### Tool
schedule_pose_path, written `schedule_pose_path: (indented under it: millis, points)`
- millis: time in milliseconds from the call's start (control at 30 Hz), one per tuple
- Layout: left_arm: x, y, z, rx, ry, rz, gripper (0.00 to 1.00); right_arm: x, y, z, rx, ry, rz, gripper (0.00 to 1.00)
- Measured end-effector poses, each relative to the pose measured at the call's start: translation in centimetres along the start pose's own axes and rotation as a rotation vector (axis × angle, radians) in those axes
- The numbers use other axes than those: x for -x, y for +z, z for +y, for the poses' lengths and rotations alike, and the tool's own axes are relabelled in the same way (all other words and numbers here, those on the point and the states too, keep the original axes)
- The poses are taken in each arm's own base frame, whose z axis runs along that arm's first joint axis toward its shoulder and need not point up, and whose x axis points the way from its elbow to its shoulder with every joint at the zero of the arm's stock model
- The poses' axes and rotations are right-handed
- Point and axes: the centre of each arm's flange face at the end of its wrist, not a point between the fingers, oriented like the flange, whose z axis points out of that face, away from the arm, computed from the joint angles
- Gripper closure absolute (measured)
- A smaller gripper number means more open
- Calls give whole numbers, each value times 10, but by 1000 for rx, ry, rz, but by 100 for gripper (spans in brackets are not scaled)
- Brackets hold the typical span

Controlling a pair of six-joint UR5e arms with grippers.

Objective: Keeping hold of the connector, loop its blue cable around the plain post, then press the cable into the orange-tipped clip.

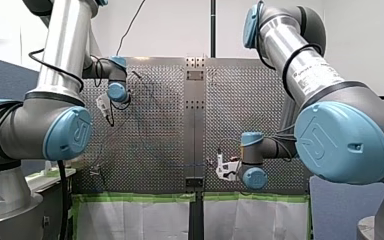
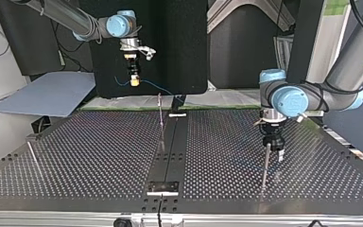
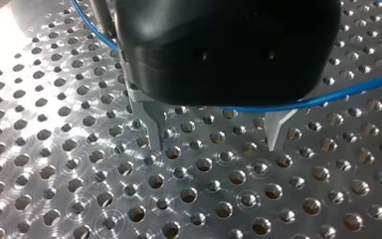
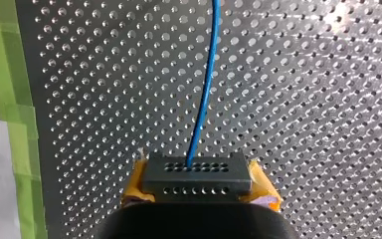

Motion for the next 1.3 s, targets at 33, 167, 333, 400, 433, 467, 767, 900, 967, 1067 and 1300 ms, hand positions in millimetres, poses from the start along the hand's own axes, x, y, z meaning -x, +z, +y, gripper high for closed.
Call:
schedule_pose_path:
  millis: [33, 167, 333, 400, 433, 467, 767, 900, 967, 1067, 1300]
  points:
    - [0, 0, 0, 1, -6, 4, 2, 0, 0, 0, 1, 0, -1, 100]
    - [-2, -2, 1, 7, -35, 18, 2, 1, 0, 1, 3, 0, -3, 100]
    - [-2, -3, 4, 19, -81, 34, 2, 3, -1, 2, 11, -8, -9, 100]
    - [-2, -3, 6, 24, -98, 36, 2, 4, -1, 2, 14, -13, -12, 100]
    - [-2, -3, 7, 28, -110, 37, 2, 4, -1, 2, 14, -14, -14, 100]
    - [-1, -3, 8, 32, -119, 38, 2, 5, -2, 2, 14, -15, -15, 100]
    - [4, 2, 28, 59, -195, 43, 2, 28, -8, 2, 20, -21, -46, 100]
    - [4, 3, 41, 60, -229, 49, 2, 31, -9, 2, 20, -22, -48, 100]
    - [1, 2, 47, 53, -248, 52, 2, 31, -9, 2, 20, -22, -47, 100]
    - [-4, -1, 53, 37, -278, 58, 2, 32, -9, 1, 20, -22, -45, 100]
    - [-7, 2, 50, -31, -339, 53, 2, 31, -8, 1, 19, -21, -41, 100]
